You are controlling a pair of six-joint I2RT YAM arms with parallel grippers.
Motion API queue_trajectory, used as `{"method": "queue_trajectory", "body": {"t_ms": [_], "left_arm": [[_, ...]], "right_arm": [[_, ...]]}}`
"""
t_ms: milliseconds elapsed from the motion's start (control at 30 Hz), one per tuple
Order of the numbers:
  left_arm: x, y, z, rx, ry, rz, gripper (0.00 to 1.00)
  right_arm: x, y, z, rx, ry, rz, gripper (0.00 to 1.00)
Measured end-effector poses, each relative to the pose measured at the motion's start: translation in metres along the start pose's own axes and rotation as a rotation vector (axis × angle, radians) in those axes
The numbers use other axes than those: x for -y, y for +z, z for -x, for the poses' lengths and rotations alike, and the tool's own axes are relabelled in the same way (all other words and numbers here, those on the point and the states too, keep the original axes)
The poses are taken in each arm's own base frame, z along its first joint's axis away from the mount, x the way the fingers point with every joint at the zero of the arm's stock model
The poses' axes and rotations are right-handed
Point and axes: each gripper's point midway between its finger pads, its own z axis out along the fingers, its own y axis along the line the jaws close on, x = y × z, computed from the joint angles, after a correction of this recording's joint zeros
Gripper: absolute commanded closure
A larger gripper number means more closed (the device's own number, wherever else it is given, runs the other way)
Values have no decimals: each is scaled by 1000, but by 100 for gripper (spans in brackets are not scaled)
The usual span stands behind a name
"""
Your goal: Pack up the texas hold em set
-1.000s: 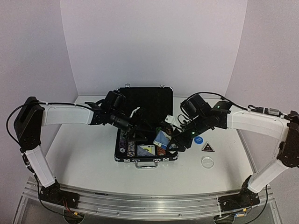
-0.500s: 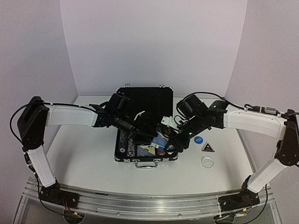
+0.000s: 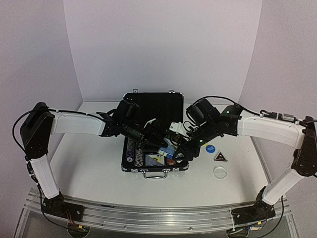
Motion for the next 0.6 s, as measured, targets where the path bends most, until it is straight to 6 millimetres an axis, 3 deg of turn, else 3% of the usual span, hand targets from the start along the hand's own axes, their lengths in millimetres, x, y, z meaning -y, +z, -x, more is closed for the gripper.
{"method": "queue_trajectory", "body": {"t_ms": [67, 167, 233, 433, 600], "left_arm": [[-3, 0, 0, 0, -17, 0, 100], [-4, 0, 1, 5, -21, -5, 100], [-5, 0, 1, 7, -24, -8, 100], [-22, -7, 6, 65, -47, 29, 100], [-48, -46, 29, 213, -90, 99, 100]], "right_arm": [[1, -1, 1, 3, -5, -5, 65], [2, -1, 1, -1, -6, -11, 34], [3, -1, 0, -3, -1, -16, 25], [16, -4, 7, 10, 55, -95, 11], [28, -21, 10, 36, 123, -191, 9]]}}
